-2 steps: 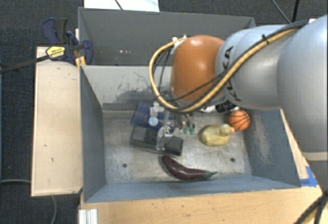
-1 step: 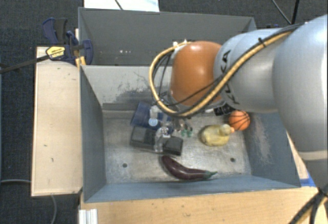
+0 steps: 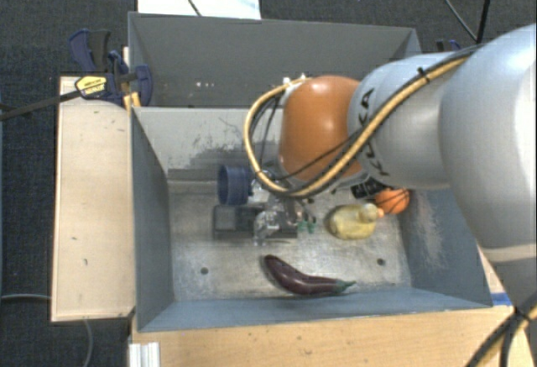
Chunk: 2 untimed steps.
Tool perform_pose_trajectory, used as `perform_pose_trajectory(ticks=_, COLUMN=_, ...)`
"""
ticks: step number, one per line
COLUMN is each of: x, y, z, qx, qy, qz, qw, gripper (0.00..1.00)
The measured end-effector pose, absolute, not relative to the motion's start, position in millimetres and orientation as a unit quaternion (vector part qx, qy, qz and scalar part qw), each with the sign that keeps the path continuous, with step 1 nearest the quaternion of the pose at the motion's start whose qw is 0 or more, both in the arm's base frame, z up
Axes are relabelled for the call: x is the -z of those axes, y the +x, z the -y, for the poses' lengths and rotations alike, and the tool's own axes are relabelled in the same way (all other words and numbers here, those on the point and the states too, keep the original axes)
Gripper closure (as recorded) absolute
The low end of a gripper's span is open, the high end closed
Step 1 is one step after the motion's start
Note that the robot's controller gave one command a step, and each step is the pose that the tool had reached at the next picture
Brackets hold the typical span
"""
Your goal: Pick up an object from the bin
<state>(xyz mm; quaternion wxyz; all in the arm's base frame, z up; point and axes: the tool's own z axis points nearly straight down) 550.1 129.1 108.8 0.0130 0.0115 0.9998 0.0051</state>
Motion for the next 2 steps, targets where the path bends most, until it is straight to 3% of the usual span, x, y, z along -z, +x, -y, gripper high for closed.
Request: perform_pose_trajectory(ticks=2, x=-109.3, y=549.8, z=-129.1, qx=-0.005, qy=0.012, qz=-1.000, qw=0.013, gripper=1.00)
